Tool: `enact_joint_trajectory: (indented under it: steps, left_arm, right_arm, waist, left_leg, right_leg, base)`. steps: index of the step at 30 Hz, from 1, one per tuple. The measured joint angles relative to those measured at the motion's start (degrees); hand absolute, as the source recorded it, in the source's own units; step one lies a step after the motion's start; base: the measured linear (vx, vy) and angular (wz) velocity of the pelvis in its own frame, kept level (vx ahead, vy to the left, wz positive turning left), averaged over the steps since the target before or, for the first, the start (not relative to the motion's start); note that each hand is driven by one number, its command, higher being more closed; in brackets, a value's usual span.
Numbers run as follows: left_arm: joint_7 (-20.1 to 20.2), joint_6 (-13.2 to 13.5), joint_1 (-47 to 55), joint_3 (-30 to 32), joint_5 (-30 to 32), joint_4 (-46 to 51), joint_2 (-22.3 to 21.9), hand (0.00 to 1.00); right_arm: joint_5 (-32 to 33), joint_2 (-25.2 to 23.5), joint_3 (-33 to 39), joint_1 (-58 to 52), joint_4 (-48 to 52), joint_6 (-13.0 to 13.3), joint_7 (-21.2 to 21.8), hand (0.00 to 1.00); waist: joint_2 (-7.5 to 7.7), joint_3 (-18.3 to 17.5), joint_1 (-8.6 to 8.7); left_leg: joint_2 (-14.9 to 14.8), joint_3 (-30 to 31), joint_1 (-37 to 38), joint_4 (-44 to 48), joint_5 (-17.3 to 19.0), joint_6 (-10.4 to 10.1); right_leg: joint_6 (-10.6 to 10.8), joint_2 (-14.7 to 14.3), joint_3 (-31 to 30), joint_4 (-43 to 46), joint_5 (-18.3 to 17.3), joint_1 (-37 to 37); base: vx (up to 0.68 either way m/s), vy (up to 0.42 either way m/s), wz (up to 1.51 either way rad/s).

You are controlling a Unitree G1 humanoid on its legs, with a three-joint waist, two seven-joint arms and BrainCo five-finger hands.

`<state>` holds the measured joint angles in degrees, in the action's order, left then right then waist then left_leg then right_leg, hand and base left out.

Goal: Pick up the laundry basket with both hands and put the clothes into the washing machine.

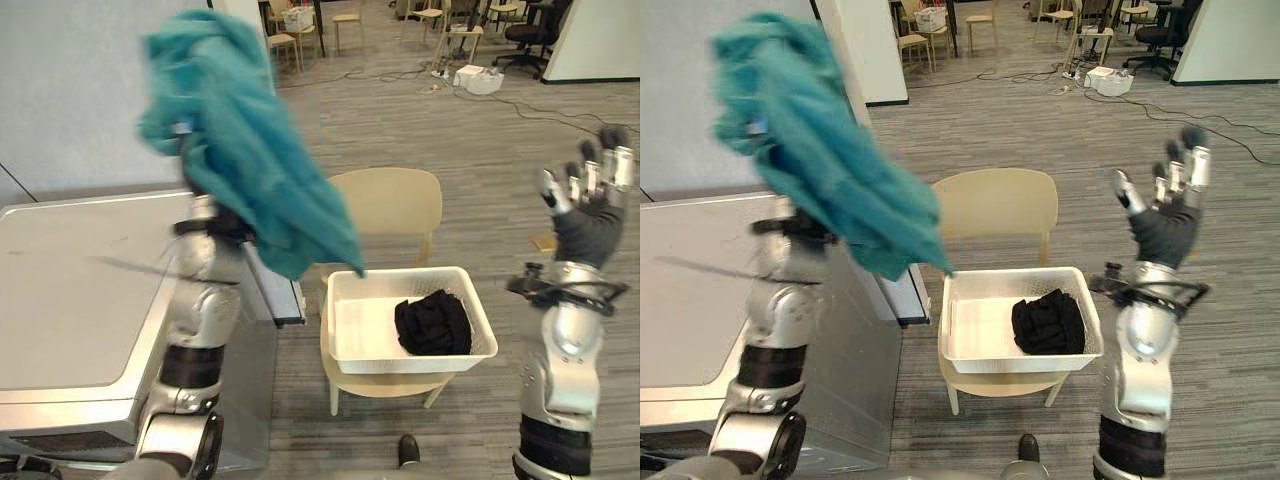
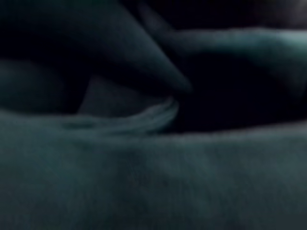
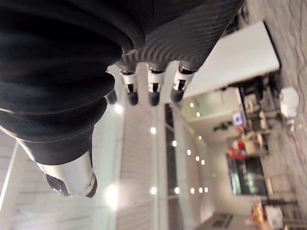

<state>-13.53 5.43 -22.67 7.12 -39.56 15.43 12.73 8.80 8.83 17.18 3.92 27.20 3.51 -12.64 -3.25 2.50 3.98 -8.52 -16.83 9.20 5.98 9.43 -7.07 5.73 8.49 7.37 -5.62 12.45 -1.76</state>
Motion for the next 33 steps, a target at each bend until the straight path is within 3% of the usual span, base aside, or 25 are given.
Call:
enact_joint_trajectory:
  steps: [2, 7, 13, 17, 21, 24, 26, 31, 33]
  left_arm:
    - [-0.6, 1.6, 5.4, 6.4, 0.6, 5.8, 0.0, 1.0]
    - [-0.3, 3.2, 14.8, 14.8, 3.5, 14.3, -0.3, 1.0]
    - [-0.2, 3.8, 29.1, 28.5, 9.0, 17.2, -7.2, 1.0]
    - [-0.3, 3.8, 38.2, 33.3, 11.5, 18.7, -13.3, 1.0]
    - [-0.3, 3.2, 44.8, 33.0, 11.9, 18.4, -17.9, 1.0]
    - [-0.1, 3.1, 50.9, 31.1, 11.0, 16.5, -20.0, 1.0]
    - [0.7, 2.0, 52.7, 28.6, 9.8, 9.9, -21.1, 1.0]
    - [3.5, -1.6, 53.0, 26.1, 6.1, -2.4, -21.2, 1.0]
    - [4.6, -2.2, 53.1, 23.8, 4.8, -3.2, -21.1, 1.0]
  right_arm:
    - [0.0, -0.9, 2.3, -3.4, 1.3, 0.0, 0.3, 0.0]
    - [0.0, -4.8, 5.0, -10.3, 1.3, -0.1, 1.8, 0.0]
    - [0.0, -12.1, 13.5, -21.2, 1.2, -0.7, 2.9, 0.0]
    - [3.0, -14.1, 17.9, -26.3, 1.1, -1.2, 2.9, 0.0]
    - [4.1, -16.2, 17.5, -31.0, 0.9, -1.3, 2.7, 0.0]
    - [4.1, -17.1, 14.8, -33.4, -4.9, -1.7, 2.6, 0.0]
    - [3.9, -17.1, 11.6, -33.5, -11.7, -2.5, 2.8, 0.0]
    - [4.1, -15.9, -2.5, -33.4, -25.7, -4.1, 7.4, 0.0]
    - [3.9, -15.4, -9.1, -32.5, -29.6, -4.1, 10.0, 0.0]
  waist:
    - [0.0, 0.0, -0.15]
    - [-0.08, 0.0, -0.48]
    - [-0.56, 0.2, -1.29]
    - [-0.99, 0.0, -1.81]
    - [-1.0, 0.0, -2.18]
    - [-0.83, 0.0, -2.56]
    - [-0.92, 0.1, -2.93]
    - [-0.61, 1.6, -3.5]
    - [0.2, 2.9, -4.8]
  left_leg:
    - [-0.1, -0.2, 0.2, -0.1, 0.1, -0.1]
    - [-0.3, 0.4, 0.2, -0.2, 0.1, -0.1]
    - [-0.6, 2.9, -0.5, -0.7, 0.1, 0.0]
    - [-0.6, 4.3, -0.5, -1.0, 0.1, 0.0]
    - [-1.1, 5.6, -0.4, -0.7, 0.2, 0.1]
    - [-1.7, 5.8, -0.4, 0.2, 0.6, 0.6]
    - [-1.9, 6.1, -0.3, 0.7, 0.8, 0.7]
    - [-3.2, 6.9, -0.7, 2.1, 1.3, 1.6]
    - [-3.7, 8.2, -1.9, 3.5, 1.7, 2.3]
  right_leg:
    - [0.0, -0.1, -0.1, 0.0, 0.0, 0.0]
    - [-0.2, -0.2, 0.5, 0.0, -0.3, 0.4]
    - [-0.2, 0.0, 3.3, 0.0, -1.7, 1.5]
    - [0.1, 0.4, 5.2, 0.0, -2.3, 2.7]
    - [0.7, 0.6, 7.7, 0.0, -3.1, 4.3]
    - [0.8, 0.6, 8.8, 2.2, -4.9, 4.4]
    - [1.1, 0.7, 9.4, 3.7, -5.9, 4.4]
    - [0.7, 0.7, 11.3, 8.4, -9.2, 4.1]
    - [0.3, 0.8, 12.1, 10.9, -10.9, 3.3]
  base:
    - [0.0, -0.009, -0.04]
    - [-0.01, -0.009, 0.05]
    - [-0.01, -0.017, 0.21]
    - [0.02, 0.004, 0.24]
    - [0.02, 0.002, 0.31]
    - [0.02, -0.002, 0.2]
    - [0.01, 0.004, 0.16]
    - [-0.02, -0.031, 0.2]
    - [-0.05, -0.055, 0.3]
